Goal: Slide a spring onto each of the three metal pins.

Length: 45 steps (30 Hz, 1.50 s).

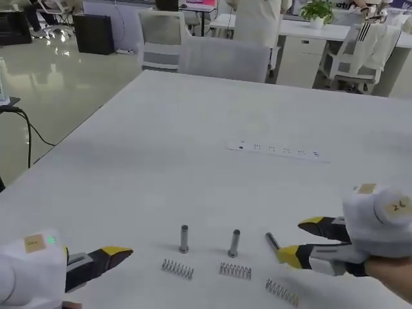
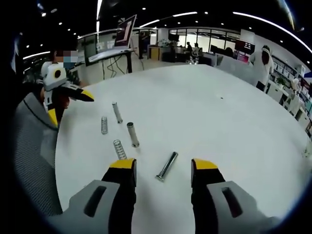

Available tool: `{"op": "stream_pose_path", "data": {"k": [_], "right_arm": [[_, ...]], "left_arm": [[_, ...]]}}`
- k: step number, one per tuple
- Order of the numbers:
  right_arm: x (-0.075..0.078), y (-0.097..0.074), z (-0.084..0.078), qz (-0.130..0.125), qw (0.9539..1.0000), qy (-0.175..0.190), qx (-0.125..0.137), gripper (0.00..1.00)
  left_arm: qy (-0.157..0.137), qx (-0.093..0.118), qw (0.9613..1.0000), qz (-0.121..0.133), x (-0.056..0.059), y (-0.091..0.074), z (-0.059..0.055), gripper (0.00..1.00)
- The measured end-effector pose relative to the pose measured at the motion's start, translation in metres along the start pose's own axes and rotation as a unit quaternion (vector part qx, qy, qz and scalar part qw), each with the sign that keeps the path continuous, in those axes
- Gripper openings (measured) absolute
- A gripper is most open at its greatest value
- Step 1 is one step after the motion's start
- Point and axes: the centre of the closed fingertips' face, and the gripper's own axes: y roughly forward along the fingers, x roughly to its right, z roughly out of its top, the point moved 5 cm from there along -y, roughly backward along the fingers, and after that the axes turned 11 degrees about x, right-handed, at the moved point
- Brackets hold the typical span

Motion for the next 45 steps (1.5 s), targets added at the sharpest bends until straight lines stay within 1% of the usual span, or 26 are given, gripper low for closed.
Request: {"op": "stream_pose_path", "data": {"k": [3,7,11,15,19,20,27,31,33,35,38,39,40,43,44,45], "right_arm": [[0.002,0.011,0.001,-0.002,0.9999,0.002,-0.016,0.37],[0.006,0.022,-0.004,-0.013,0.9988,0.013,-0.044,0.3],[0.01,0.03,-0.005,-0.023,0.9979,0.024,-0.056,0.26],[0.013,0.037,-0.007,-0.033,0.996,0.038,-0.074,0.2],[0.014,0.044,-0.012,-0.039,0.9937,0.051,-0.092,0.17],[0.015,0.046,-0.014,-0.043,0.9926,0.054,-0.099,0.16],[0.016,0.052,-0.019,-0.052,0.9897,0.07,-0.114,0.12],[0.016,0.056,-0.018,-0.058,0.9879,0.076,-0.122,0.11],[0.016,0.057,-0.018,-0.059,0.988,0.073,-0.123,0.12],[0.017,0.058,-0.018,-0.063,0.9865,0.077,-0.13,0.12],[0.017,0.058,-0.02,-0.069,0.9853,0.074,-0.138,0.12],[0.016,0.058,-0.022,-0.069,0.9841,0.076,-0.145,0.11],[0.016,0.058,-0.02,-0.072,0.9848,0.072,-0.141,0.1],[0.015,0.058,-0.02,-0.075,0.9837,0.066,-0.15,0.09],[0.015,0.058,-0.02,-0.075,0.9837,0.052,-0.155,0.08],[0.014,0.058,-0.02,-0.074,0.9837,0.052,-0.156,0.08]], "left_arm": [[-0.001,0.001,1.0,0.001,-0.001,0.0,0.0,0.77],[-0.001,0.001,1.0,0.001,-0.001,0.0,0.0,0.77],[-0.001,0.001,1.0,0.0,-0.001,0.0,0.0,0.77],[-0.002,0.0,1.0,-0.002,0.0,0.001,-0.001,0.76],[-0.003,-0.002,1.0,-0.004,0.0,0.002,-0.002,0.76],[-0.002,-0.002,1.0,-0.004,0.0,0.002,-0.002,0.76],[-0.003,-0.002,1.0,-0.007,0.0,0.002,-0.002,0.76],[-0.003,-0.003,1.0,-0.007,0.0,0.002,-0.002,0.76],[-0.003,-0.003,1.0,-0.008,0.001,0.002,-0.002,0.76],[-0.003,-0.003,1.0,-0.007,0.001,0.001,-0.002,0.75],[-0.003,-0.001,1.0,-0.007,0.001,0.001,-0.002,0.75],[-0.002,-0.001,1.0,-0.007,0.001,0.001,-0.002,0.75],[-0.002,-0.001,1.0,-0.007,0.001,0.001,-0.002,0.75],[-0.001,-0.001,1.0,-0.007,0.001,0.001,-0.001,0.75],[-0.001,-0.001,1.0,-0.007,0.001,0.001,-0.001,0.75],[-0.001,-0.001,1.0,-0.007,0.001,0.001,-0.001,0.75]]}}
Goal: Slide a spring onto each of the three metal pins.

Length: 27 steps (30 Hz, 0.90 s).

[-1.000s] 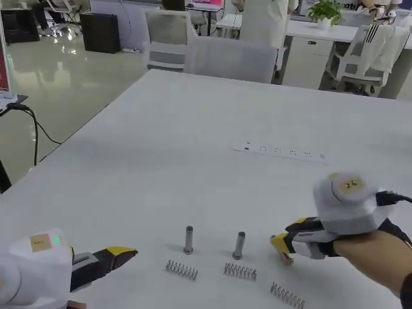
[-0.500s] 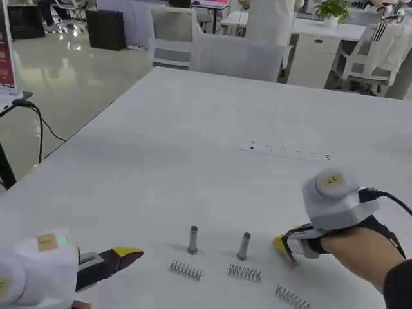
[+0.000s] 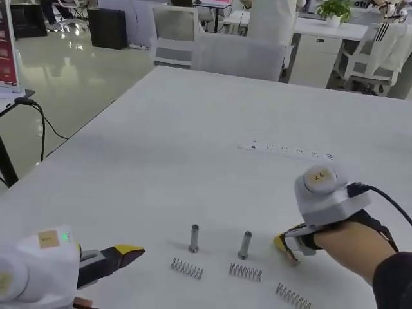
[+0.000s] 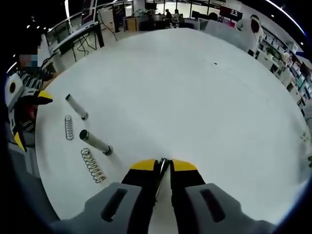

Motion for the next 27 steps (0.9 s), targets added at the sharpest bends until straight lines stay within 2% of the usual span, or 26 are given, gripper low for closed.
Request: {"op": "stream_pose_path", "data": {"k": [7,17,27], "right_arm": [[-0.002,-0.003,-0.001,0.0,1.0,-0.003,-0.007,0.05],[-0.003,-0.032,0.005,0.002,0.9993,0.02,0.033,0.05],[-0.009,-0.055,0.002,-0.003,0.9982,0.021,0.056,0.05]], "left_arm": [[0.002,0.002,1.0,0.001,0.0,0.0,0.002,0.74],[0.005,0.002,1.0,-0.001,0.001,-0.001,0.003,0.74],[0.01,0.002,0.9999,-0.006,0.003,-0.001,0.006,0.74]]}}
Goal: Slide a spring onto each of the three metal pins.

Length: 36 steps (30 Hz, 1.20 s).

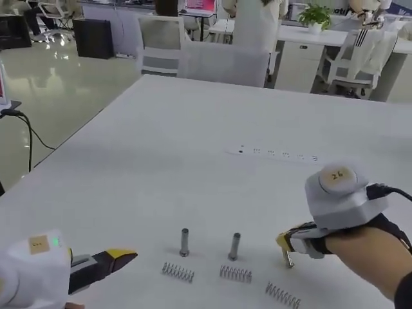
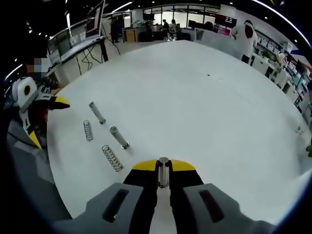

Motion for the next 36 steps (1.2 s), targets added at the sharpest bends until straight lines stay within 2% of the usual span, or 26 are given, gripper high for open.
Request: {"op": "stream_pose_path", "data": {"k": [9,23,36], "right_arm": [[-0.0031,-0.0101,-0.0024,-0.001,0.9999,-0.003,0.011,0.05],[-0.0068,-0.0104,-0.0066,0.004,1.0,-0.007,0.001,0.05],[-0.006,-0.011,-0.0073,0.007,0.9997,-0.019,0.012,0.05]], "left_arm": [[0.004,0.0,1.0,-0.002,0.0012,-0.0005,0.0021,0.74],[0.006,0.0,1.0,0.0,0.0021,-0.0018,0.0036,0.73],[0.005,0.002,1.0,0.001,0.0015,-0.0017,0.0042,0.74]]}}
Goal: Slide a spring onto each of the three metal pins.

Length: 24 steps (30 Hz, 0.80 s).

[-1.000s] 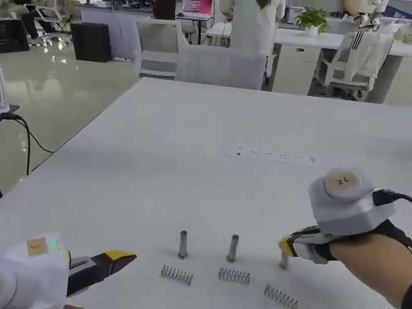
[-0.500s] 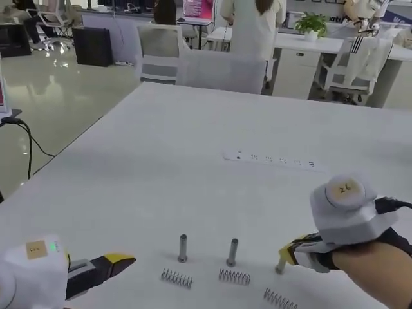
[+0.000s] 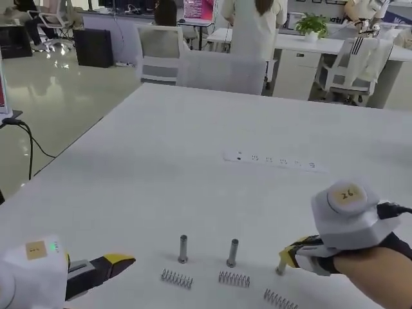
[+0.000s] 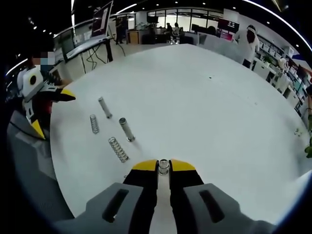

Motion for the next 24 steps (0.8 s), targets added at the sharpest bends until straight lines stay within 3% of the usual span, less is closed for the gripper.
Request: {"op": "stream_pose_path", "data": {"k": [17,24], "right_arm": [[0.002,-0.004,0.001,0.0,0.9999,-0.008,0.01,0.13],[0.001,-0.018,-0.003,0.003,0.9998,-0.015,0.014,0.14]], "left_arm": [[0.0,0.001,1.0,-0.001,0.001,0.0,0.0,0.74],[0.001,0.001,1.0,-0.002,0.001,0.0,0.001,0.74]]}}
